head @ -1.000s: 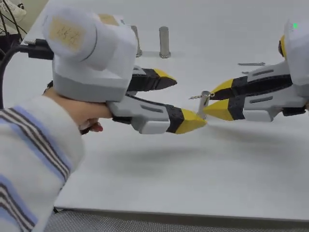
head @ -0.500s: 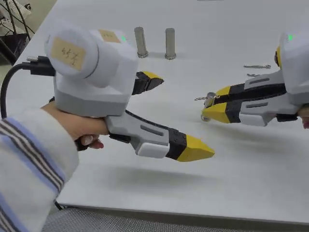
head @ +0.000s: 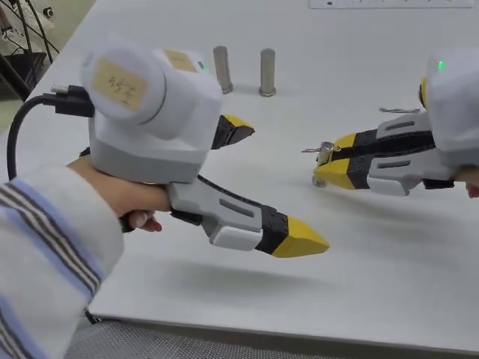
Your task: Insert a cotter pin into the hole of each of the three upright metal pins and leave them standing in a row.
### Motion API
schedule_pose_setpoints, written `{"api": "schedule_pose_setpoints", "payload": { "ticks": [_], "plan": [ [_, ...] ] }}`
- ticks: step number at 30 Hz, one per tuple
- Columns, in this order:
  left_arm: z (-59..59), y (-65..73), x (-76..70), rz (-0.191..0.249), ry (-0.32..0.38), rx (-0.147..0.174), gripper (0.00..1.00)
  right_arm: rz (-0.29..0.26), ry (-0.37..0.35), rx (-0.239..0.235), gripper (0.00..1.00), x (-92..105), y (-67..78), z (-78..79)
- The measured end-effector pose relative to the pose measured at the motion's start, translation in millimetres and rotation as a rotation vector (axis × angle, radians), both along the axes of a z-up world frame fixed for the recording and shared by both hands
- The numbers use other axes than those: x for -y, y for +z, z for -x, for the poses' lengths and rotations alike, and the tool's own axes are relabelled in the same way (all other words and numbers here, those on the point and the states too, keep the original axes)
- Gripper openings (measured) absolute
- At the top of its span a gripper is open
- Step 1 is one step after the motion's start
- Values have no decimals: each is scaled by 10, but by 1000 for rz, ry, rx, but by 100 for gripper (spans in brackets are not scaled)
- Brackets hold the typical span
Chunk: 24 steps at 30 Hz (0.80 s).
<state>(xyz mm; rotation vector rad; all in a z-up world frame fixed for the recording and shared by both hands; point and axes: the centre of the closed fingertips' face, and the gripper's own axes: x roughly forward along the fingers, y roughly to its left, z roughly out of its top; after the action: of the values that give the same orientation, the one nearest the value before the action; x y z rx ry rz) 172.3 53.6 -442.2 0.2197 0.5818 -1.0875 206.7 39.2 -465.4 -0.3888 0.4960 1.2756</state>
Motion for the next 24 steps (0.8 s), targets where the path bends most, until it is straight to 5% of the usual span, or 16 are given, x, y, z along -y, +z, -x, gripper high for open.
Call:
{"api": "schedule_pose_setpoints", "payload": {
  "ticks": [12, 24],
  "plan": [
    [-59, 37, -137, -7, 59, -2, 99, -46, -27, -15, 4, -361, 77, -276],
    [-133, 99, -269, -6, 104, 8, 98, -64, -27, -32, 4, -583, 28, -346]
  ]
}}
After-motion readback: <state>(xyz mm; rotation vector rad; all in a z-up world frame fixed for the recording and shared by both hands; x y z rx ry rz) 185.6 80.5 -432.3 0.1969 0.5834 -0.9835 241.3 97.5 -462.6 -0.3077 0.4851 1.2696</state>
